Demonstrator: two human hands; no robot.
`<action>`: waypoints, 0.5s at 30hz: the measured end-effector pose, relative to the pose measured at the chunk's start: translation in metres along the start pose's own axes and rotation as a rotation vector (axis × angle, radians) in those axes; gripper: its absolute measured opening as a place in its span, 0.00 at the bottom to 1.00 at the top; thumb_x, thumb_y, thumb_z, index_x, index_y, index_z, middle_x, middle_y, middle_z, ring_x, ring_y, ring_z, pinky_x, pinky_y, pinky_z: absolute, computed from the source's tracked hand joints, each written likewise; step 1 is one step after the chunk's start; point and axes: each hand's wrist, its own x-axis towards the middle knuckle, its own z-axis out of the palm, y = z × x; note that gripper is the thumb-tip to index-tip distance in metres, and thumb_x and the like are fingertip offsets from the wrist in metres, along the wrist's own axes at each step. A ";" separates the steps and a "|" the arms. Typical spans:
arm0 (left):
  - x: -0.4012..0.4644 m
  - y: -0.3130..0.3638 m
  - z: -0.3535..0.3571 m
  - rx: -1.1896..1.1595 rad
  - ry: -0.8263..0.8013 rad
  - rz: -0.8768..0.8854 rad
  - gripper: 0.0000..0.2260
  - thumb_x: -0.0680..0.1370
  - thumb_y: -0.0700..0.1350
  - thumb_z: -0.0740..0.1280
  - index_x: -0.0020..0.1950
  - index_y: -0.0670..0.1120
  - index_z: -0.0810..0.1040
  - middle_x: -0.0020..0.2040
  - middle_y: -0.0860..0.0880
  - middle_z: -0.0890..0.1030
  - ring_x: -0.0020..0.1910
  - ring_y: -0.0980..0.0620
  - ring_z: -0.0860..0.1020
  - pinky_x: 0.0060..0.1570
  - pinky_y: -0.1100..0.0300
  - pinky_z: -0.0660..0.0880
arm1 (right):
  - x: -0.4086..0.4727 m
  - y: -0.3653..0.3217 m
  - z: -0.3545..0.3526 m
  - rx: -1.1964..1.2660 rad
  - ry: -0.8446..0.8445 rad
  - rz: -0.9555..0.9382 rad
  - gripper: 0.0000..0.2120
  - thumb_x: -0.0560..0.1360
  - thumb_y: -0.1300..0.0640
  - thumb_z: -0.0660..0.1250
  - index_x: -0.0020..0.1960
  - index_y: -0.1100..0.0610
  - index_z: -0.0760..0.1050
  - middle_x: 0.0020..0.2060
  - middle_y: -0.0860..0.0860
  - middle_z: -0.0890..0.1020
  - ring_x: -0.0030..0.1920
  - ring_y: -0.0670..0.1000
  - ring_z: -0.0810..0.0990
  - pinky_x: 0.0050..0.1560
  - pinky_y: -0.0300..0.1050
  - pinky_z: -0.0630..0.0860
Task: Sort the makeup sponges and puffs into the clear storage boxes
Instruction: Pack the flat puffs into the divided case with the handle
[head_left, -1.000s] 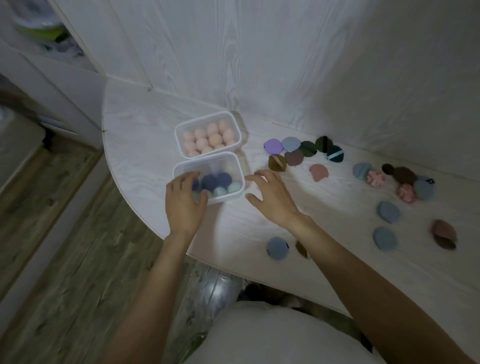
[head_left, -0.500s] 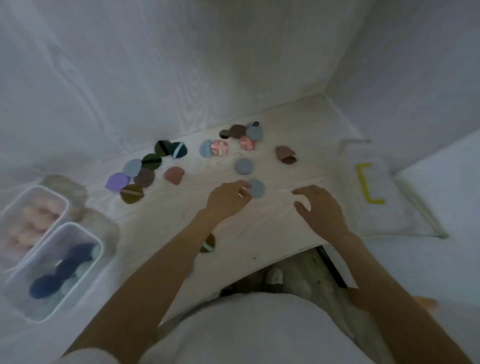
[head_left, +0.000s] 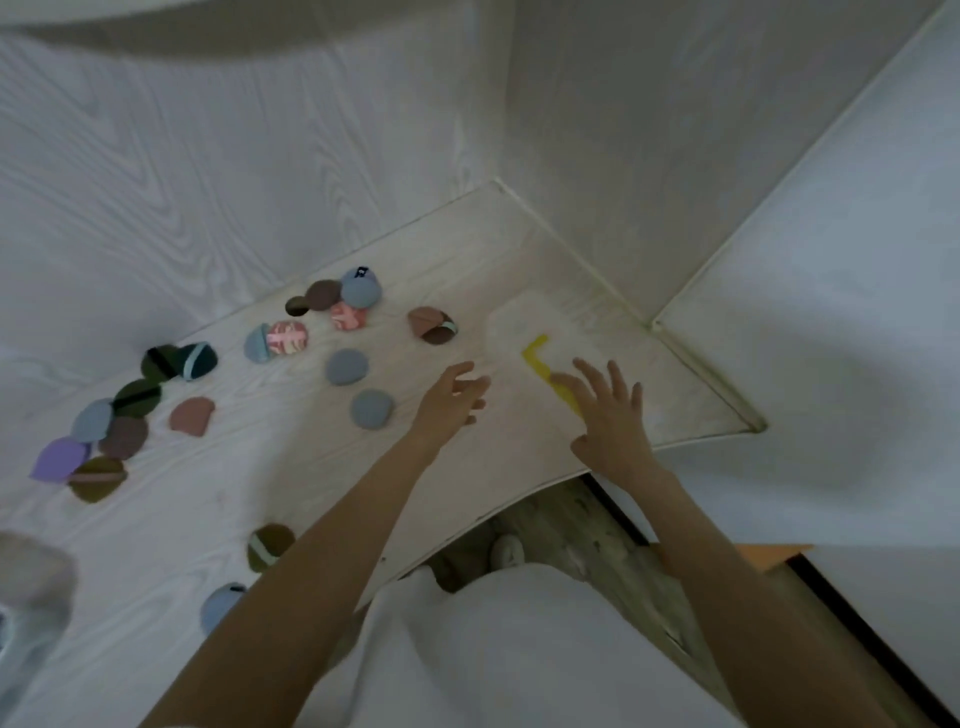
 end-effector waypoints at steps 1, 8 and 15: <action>0.000 -0.003 0.002 -0.064 0.031 -0.042 0.18 0.76 0.51 0.66 0.63 0.45 0.70 0.54 0.45 0.78 0.47 0.49 0.79 0.50 0.54 0.77 | -0.005 0.002 0.004 0.024 0.010 -0.110 0.44 0.61 0.66 0.64 0.72 0.42 0.55 0.75 0.48 0.55 0.75 0.60 0.46 0.69 0.70 0.47; -0.009 -0.019 0.003 -0.388 0.260 -0.179 0.18 0.74 0.50 0.70 0.57 0.40 0.72 0.48 0.44 0.79 0.42 0.49 0.81 0.41 0.56 0.80 | 0.003 0.006 0.007 0.180 0.196 -0.200 0.28 0.70 0.43 0.64 0.69 0.42 0.62 0.72 0.52 0.58 0.70 0.59 0.58 0.63 0.61 0.61; -0.020 -0.011 0.030 -0.300 0.227 -0.043 0.25 0.73 0.46 0.72 0.67 0.43 0.68 0.61 0.47 0.76 0.54 0.50 0.77 0.50 0.58 0.77 | 0.034 0.002 -0.027 0.441 -0.349 0.163 0.26 0.76 0.44 0.64 0.68 0.58 0.66 0.60 0.57 0.75 0.58 0.58 0.76 0.57 0.49 0.72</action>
